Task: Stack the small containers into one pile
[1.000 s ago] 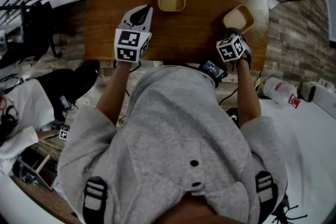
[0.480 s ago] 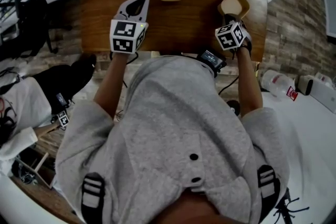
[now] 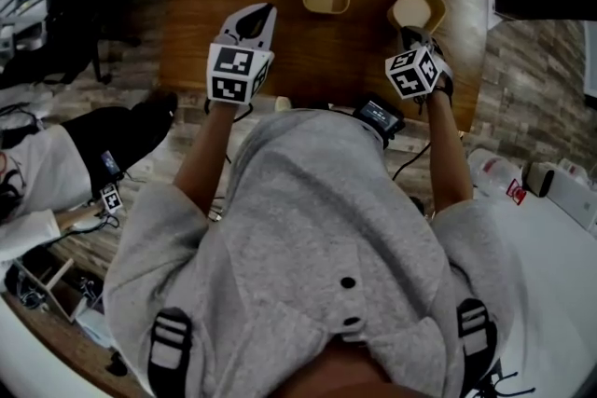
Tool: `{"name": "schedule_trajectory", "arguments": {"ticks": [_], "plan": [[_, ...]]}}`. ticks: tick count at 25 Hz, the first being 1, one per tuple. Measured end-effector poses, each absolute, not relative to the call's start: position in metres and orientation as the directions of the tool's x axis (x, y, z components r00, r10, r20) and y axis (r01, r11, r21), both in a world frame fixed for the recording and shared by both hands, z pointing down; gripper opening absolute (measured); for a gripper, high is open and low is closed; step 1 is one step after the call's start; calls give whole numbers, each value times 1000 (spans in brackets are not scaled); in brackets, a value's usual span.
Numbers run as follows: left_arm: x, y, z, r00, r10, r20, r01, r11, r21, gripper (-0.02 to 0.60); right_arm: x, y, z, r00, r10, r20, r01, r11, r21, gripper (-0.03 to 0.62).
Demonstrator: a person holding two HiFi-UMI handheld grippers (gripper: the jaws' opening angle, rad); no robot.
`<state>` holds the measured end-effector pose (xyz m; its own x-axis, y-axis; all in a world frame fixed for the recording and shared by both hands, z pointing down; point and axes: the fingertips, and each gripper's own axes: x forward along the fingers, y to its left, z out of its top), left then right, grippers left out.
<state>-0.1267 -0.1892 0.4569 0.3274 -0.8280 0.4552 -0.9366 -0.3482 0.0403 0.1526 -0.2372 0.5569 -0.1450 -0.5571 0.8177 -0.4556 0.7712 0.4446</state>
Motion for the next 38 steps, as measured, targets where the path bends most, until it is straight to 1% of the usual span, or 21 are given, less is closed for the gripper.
{"name": "schedule_trajectory", "arguments": {"ticks": [14,24,29,33,38], "plan": [[-159,-165,458,260,-859,441,-963,-265,53,14,74,-239,534,-279,-554,784,-274,829,488,26],[-185,-155,455,225,-865,450,-973,-225,54,14,3,-234,523,-391,-498,774,-99,859,503,26],[-196,-156,455,213,-865,455,-976,-211,57,14,-29,-231,531,-414,-466,782,18,855,519,26],[-203,-155,459,210,-860,465,-977,-203,66,14,-42,-231,546,-402,-438,804,47,867,496,26],[-211,-161,462,218,-850,480,-972,-231,33,14,-48,-236,566,-389,-421,820,81,871,485,26]]}}
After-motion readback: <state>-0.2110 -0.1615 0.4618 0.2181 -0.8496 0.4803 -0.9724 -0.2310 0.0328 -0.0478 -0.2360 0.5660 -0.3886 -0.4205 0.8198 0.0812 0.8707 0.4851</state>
